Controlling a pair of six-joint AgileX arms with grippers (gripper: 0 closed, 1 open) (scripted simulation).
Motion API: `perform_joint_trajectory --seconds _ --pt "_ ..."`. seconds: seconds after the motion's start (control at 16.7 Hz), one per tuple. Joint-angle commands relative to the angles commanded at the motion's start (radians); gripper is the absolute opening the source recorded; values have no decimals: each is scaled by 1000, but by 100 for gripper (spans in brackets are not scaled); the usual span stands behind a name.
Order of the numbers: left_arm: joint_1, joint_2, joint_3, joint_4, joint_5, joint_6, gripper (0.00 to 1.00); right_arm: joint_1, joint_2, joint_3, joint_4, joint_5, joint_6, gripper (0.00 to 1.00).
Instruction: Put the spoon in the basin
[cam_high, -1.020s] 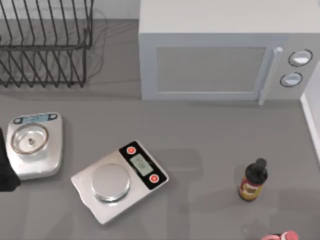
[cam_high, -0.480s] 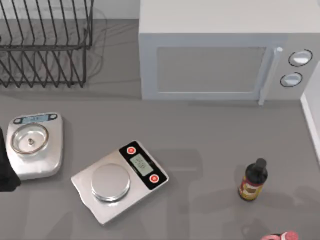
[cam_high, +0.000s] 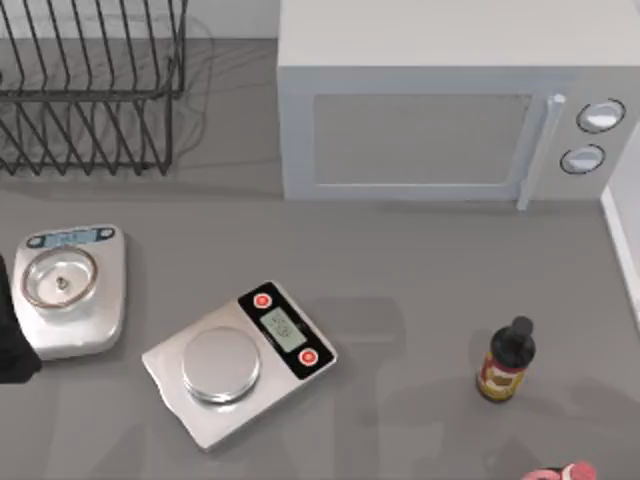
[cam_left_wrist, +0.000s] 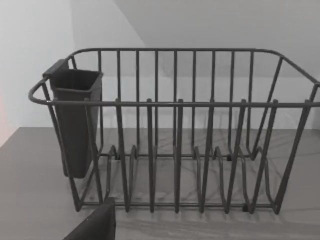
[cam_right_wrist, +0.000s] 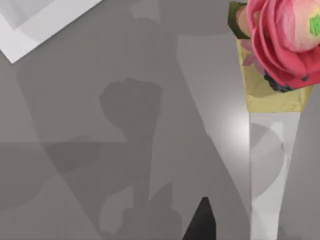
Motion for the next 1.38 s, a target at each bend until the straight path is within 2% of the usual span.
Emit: perform_joint_trajectory --seconds 0.18,0.42,0.6,1.08,1.38 --pt "0 0 0 0 0 0 100 -1 56 62 -28 0 8 0" --pt "0 0 0 0 0 0 100 3 259 292 -116 1 26 0" --pt "0 0 0 0 0 0 100 13 467 569 -206 1 39 0" --pt "0 0 0 0 0 0 100 44 1077 1466 -459 1 76 0" --pt "0 0 0 0 0 0 100 64 1339 1861 -548 1 89 0"
